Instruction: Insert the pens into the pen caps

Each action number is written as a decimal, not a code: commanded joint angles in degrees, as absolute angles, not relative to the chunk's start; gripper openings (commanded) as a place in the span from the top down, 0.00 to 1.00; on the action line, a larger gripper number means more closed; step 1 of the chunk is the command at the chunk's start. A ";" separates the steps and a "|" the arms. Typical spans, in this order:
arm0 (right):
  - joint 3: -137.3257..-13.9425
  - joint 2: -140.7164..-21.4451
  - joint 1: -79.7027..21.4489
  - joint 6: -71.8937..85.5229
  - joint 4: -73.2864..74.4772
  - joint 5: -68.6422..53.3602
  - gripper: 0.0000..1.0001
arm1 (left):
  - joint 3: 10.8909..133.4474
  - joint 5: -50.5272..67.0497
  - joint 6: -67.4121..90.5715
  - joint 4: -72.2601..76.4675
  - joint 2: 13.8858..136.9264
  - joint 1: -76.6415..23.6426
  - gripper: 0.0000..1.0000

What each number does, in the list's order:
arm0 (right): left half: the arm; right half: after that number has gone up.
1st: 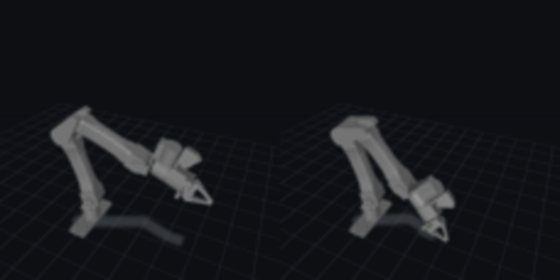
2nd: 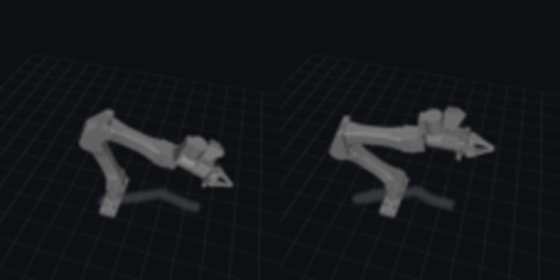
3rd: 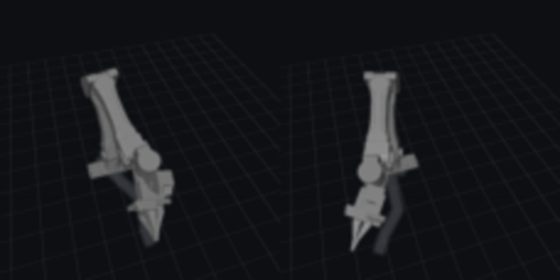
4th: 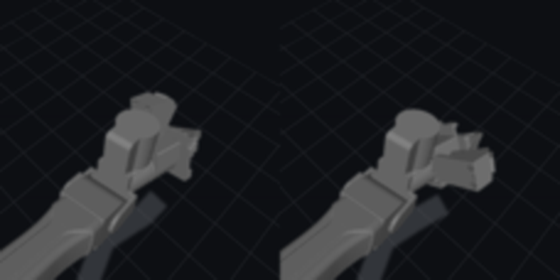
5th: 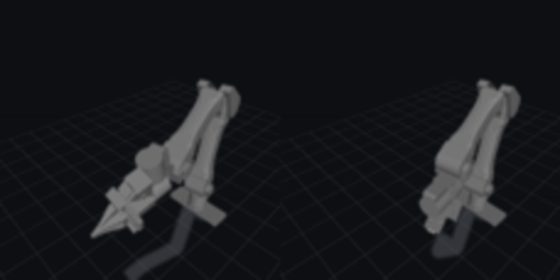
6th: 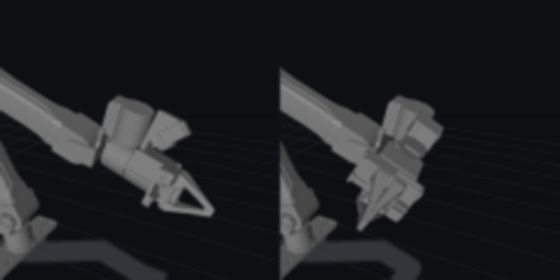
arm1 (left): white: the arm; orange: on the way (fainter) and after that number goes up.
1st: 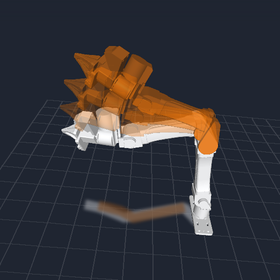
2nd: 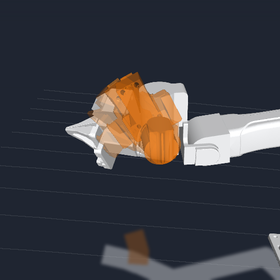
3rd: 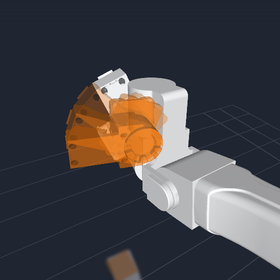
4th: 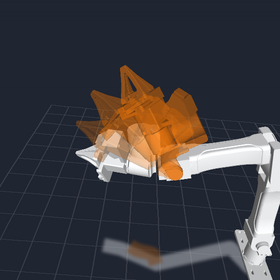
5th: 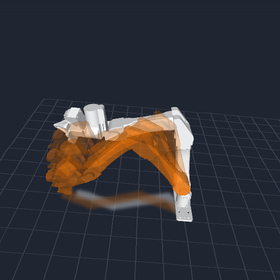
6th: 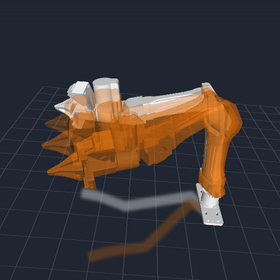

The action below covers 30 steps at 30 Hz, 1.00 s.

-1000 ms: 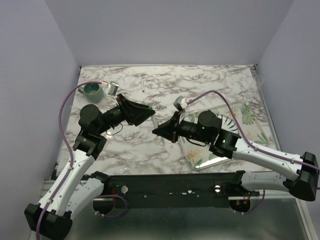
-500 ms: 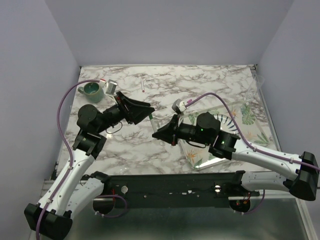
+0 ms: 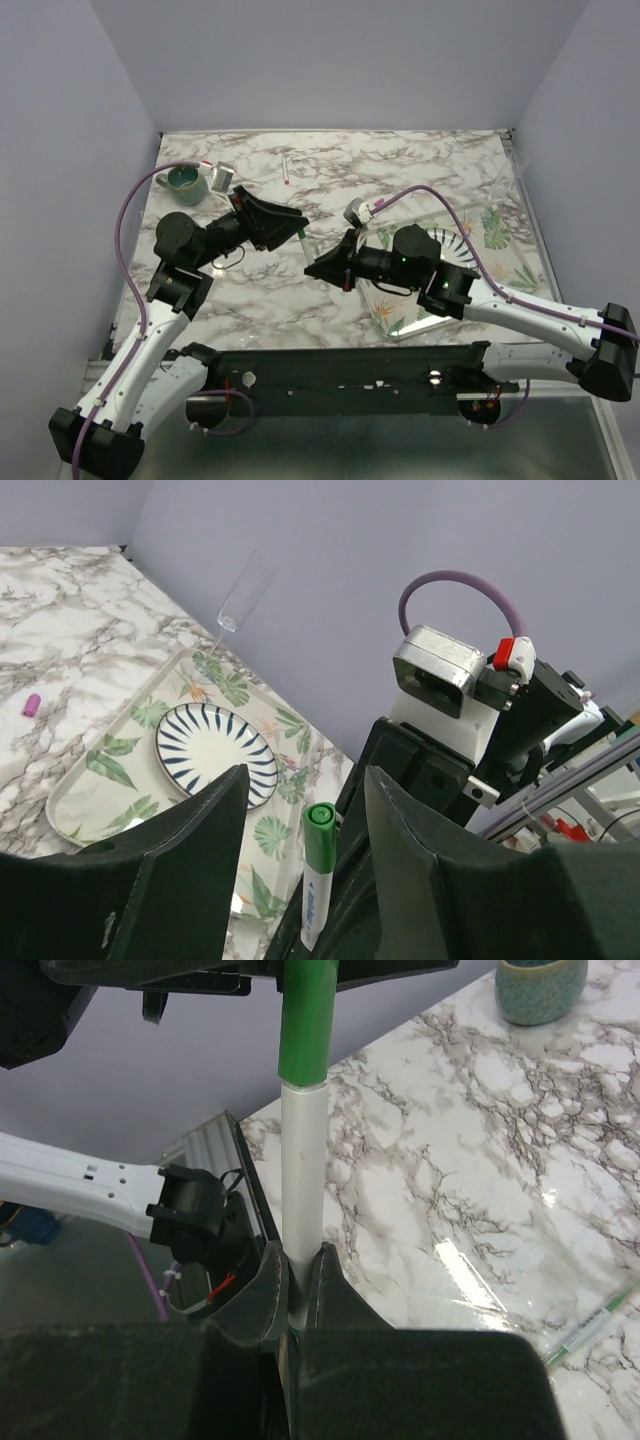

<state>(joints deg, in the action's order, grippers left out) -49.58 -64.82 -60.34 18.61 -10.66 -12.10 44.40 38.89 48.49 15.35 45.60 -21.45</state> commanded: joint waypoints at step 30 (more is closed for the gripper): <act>-51.06 -64.78 -60.73 23.55 -13.10 -9.50 0.99 | 37.45 43.68 50.62 19.77 42.72 -21.62 1.00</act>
<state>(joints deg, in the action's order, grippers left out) -49.54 -66.28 -60.45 21.45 -10.44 -12.19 40.07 40.38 49.54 18.90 43.94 -21.43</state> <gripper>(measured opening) 0.060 0.083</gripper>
